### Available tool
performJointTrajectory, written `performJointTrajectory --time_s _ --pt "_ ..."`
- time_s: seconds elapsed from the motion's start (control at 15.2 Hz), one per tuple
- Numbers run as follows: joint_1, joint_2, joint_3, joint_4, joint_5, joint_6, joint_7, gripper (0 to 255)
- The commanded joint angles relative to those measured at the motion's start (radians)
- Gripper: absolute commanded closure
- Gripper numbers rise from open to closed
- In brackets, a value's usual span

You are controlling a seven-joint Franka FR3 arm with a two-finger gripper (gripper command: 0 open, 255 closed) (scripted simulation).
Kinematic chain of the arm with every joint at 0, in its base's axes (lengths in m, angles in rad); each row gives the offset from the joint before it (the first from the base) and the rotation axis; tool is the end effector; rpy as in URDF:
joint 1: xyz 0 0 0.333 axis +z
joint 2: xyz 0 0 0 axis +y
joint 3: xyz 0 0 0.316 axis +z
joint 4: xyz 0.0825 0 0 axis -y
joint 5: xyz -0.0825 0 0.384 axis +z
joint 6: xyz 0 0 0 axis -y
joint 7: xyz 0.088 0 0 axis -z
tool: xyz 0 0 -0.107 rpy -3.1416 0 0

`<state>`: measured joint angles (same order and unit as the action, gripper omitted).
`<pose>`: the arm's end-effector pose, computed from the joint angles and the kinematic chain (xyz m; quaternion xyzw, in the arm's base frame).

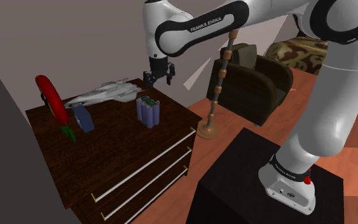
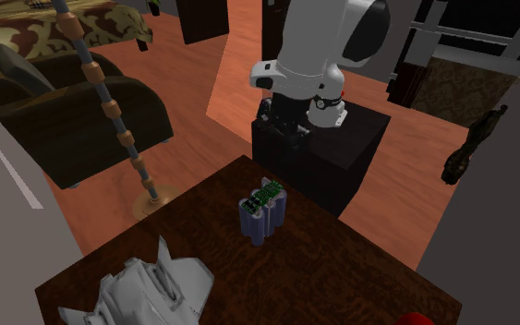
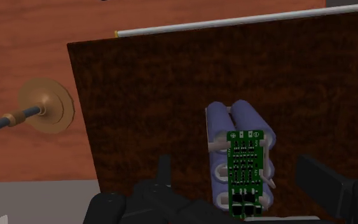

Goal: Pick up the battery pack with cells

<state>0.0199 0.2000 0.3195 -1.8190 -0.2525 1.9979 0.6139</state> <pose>0.5844 0.1797 0.4321 0.9927 -0.0867 0.0345 0.0759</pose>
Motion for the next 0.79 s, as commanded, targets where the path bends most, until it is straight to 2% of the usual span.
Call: performJointTrajectory --time_s 0.0,0.4,0.73 --pt "0.021 0.088 -0.002 0.093 -0.038 -0.019 0.038 0" --pt "0.108 0.37 -0.032 0.435 -0.126 -0.109 0.106 0" --pt "0.112 0.399 -0.039 0.424 -0.136 -0.071 0.12 0"
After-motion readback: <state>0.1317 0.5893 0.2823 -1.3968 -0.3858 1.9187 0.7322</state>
